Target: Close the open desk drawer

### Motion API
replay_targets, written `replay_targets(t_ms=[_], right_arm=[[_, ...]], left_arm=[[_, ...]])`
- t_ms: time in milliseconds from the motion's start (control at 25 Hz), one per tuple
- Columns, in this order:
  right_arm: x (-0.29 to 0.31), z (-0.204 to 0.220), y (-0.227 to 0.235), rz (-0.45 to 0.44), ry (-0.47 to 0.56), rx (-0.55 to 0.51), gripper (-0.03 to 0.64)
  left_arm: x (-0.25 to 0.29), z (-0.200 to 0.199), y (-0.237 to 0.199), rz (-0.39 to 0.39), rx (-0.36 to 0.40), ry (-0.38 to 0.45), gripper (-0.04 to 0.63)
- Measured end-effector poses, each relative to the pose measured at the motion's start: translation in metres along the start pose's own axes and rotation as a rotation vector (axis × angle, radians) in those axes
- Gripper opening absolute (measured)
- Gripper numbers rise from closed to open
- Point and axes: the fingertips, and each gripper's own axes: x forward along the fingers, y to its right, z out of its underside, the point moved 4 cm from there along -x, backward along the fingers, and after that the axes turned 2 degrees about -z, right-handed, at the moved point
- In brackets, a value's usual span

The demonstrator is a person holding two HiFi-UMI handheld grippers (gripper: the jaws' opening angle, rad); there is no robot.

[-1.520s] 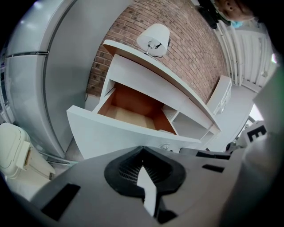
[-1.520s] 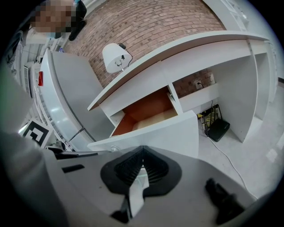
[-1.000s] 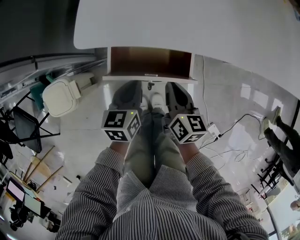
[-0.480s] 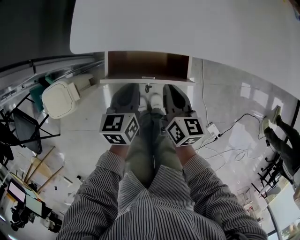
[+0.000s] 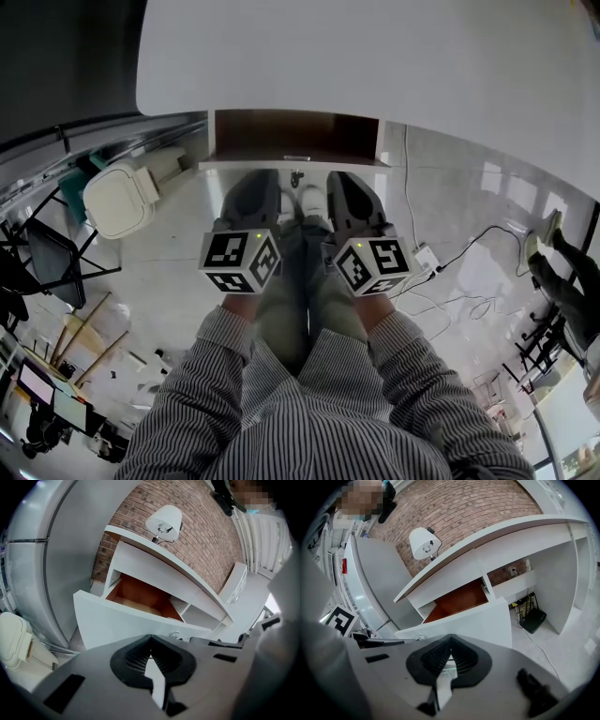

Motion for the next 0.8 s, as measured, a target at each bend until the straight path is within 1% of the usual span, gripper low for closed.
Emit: replay_targets(t_ms=[280,800], right_arm=[[0.007,-0.007,0.000,0.018,0.002,0.009,0.017],[0.020,-0.016,0.004,0.021,0.020,0.015,0.017]], left_arm=[[0.005,-0.007,-0.001,-0.009,-0.021,0.005,0.012],[0.017,-0.018,-0.005,0.002,-0.012,0.007,0.011]])
